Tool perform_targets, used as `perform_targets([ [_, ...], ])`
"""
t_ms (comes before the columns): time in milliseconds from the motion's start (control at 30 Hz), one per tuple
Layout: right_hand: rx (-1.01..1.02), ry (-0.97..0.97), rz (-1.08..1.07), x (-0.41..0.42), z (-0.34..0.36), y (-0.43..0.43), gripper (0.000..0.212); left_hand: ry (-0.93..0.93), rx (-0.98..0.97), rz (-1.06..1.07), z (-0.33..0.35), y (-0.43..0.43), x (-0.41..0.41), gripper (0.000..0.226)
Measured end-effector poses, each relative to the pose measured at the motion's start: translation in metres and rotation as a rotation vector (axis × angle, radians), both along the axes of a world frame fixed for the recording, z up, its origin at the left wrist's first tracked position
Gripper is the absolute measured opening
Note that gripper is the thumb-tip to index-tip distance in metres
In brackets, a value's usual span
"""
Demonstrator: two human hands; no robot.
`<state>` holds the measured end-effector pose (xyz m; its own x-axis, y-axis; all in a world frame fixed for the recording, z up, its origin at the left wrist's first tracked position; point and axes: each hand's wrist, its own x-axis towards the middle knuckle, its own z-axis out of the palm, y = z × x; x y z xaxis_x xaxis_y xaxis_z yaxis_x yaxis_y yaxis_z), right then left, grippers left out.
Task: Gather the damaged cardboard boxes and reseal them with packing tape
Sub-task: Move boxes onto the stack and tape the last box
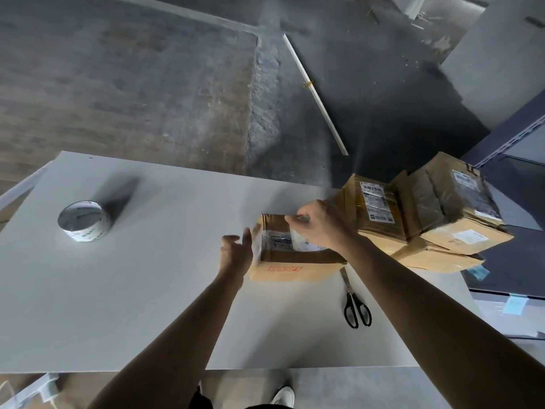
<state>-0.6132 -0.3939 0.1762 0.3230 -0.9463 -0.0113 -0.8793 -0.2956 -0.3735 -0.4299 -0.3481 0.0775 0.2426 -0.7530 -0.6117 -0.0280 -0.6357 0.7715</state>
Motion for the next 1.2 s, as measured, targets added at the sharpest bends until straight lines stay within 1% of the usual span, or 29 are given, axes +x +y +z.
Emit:
perform_targets([
  [67,-0.016,-0.018,-0.002,0.000,-0.003,0.000,0.044,-0.024,-0.174,-0.084,0.009,0.000,-0.009,0.063],
  [167,-0.050,-0.047,0.018,-0.003,-0.004,0.002,0.042,-0.084,-0.336,-0.207,0.017,0.001,-0.025,0.051],
  [233,-0.057,-0.067,0.018,-0.005,-0.006,0.003,0.041,-0.108,-0.362,-0.236,0.020,-0.003,-0.032,0.047],
  [333,-0.060,-0.099,0.001,-0.004,-0.005,0.004,0.044,-0.148,-0.369,-0.252,0.021,-0.006,-0.036,0.051],
  [400,-0.023,-0.139,-0.035,-0.001,-0.001,0.006,0.043,-0.162,-0.371,-0.254,0.018,-0.007,-0.036,0.051],
  [433,0.000,-0.176,-0.065,0.000,0.000,0.006,0.042,-0.174,-0.377,-0.260,0.018,-0.009,-0.036,0.048],
  [533,0.080,-0.278,-0.116,-0.002,0.002,0.007,0.042,-0.206,-0.398,-0.282,0.017,-0.010,-0.037,0.027],
  [600,0.156,-0.367,-0.162,-0.007,-0.002,0.007,0.043,-0.225,-0.412,-0.300,0.015,-0.010,-0.036,0.022],
  [633,0.197,-0.427,-0.198,-0.010,-0.002,0.007,0.051,-0.233,-0.416,-0.314,0.015,-0.009,-0.035,0.020],
  [700,0.277,-0.546,-0.263,-0.016,-0.005,0.008,0.082,-0.251,-0.424,-0.342,0.017,-0.009,-0.034,0.020],
  [733,0.310,-0.599,-0.274,-0.019,-0.007,0.008,0.091,-0.264,-0.432,-0.355,0.017,-0.009,-0.033,0.020],
  [767,0.322,-0.652,-0.267,-0.021,-0.007,0.010,0.089,-0.273,-0.438,-0.360,0.018,-0.008,-0.032,0.019],
  [833,0.343,-0.758,-0.289,-0.025,-0.003,0.016,0.060,-0.284,-0.457,-0.364,0.018,-0.007,-0.031,0.015],
  [867,0.375,-0.829,-0.316,-0.028,-0.004,0.019,0.050,-0.278,-0.460,-0.366,0.018,-0.007,-0.031,0.014],
  [933,0.438,-0.919,-0.329,-0.031,-0.008,0.021,0.047,-0.288,-0.467,-0.372,0.018,-0.006,-0.032,0.013],
  [1000,0.400,-0.952,-0.348,-0.028,-0.010,0.016,0.039,-0.299,-0.465,-0.369,0.017,-0.007,-0.031,0.013],
  [1033,0.357,-0.918,-0.337,-0.027,-0.005,0.013,0.040,-0.305,-0.464,-0.373,0.016,-0.007,-0.031,0.015],
  [1100,0.324,-0.834,-0.294,-0.031,0.001,0.005,0.058,-0.319,-0.475,-0.363,0.013,-0.008,-0.031,0.019],
  [1133,0.330,-0.789,-0.283,-0.034,0.006,0.003,0.062,-0.318,-0.493,-0.354,0.013,-0.009,-0.031,0.018],
  [1167,0.341,-0.755,-0.275,-0.039,0.012,0.001,0.058,-0.316,-0.510,-0.351,0.014,-0.009,-0.031,0.016],
  [1200,0.323,-0.715,-0.270,-0.044,0.017,0.001,0.049,-0.314,-0.516,-0.353,0.014,-0.008,-0.032,0.015],
])
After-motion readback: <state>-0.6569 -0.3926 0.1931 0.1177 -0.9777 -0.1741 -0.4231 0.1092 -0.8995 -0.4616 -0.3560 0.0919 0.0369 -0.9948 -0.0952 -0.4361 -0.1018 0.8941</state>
